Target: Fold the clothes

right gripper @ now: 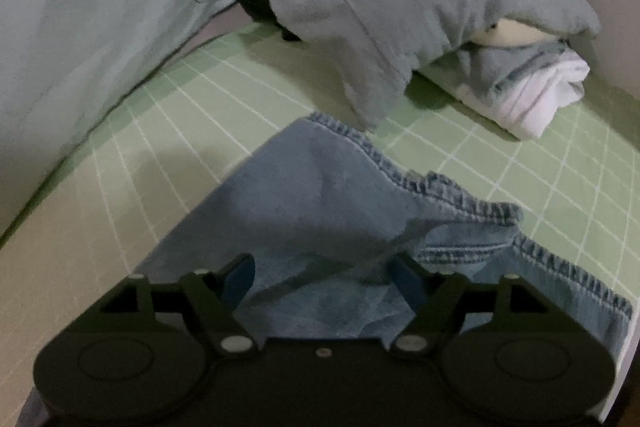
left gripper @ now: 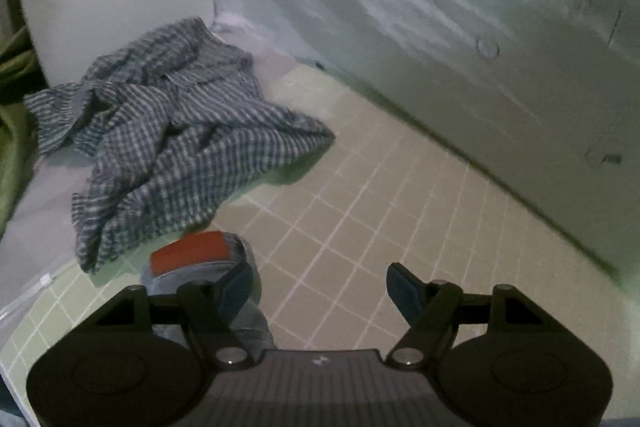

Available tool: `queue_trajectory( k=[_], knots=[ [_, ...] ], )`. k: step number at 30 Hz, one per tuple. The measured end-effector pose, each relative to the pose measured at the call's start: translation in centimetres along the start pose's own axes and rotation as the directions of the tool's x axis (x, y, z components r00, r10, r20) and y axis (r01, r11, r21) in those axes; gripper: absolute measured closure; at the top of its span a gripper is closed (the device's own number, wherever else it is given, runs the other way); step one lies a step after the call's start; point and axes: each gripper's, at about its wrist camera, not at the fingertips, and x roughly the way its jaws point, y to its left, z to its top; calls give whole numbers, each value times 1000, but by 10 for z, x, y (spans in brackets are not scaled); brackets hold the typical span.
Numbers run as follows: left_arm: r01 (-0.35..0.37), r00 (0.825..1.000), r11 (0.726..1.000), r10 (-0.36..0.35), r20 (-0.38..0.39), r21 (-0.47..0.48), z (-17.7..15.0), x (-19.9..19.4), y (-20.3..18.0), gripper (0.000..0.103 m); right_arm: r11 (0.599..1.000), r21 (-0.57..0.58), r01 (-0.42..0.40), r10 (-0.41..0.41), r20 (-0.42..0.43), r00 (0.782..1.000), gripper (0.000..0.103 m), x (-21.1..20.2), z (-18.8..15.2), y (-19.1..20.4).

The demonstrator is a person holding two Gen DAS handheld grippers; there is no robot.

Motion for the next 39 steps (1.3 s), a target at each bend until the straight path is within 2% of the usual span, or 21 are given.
queue_trajectory(
  k=[2,4,10,16,22,29,39],
  knots=[
    [-26,997,999,28,-70,33,-2,20,-6,28,1000,-2,8,-8,-11,1000,26,3,-1,0],
    [-86,990,995,90,-110,41,-11,34,-6,28,1000,-8,14,-14,-18,1000,26,6,-2,1],
    [-194,977,977,201,-76,85,-36,24,12,29,999,-21,29,-30,-33,999,25,9,-6,1],
    [-269,956,963,269,-120,21,-67,14,52,29,999,-20,41,-42,-38,998,24,6,-12,0],
    [-283,954,959,279,-108,-19,-74,8,57,29,999,4,38,-38,-53,998,24,6,-16,-4],
    [-217,975,956,201,-95,-200,-75,-7,79,28,998,30,47,-47,-13,999,24,-4,-15,-13],
    [-212,975,959,193,-112,-190,-84,-11,85,29,997,44,66,-67,10,998,23,-10,-19,-21]
  ],
)
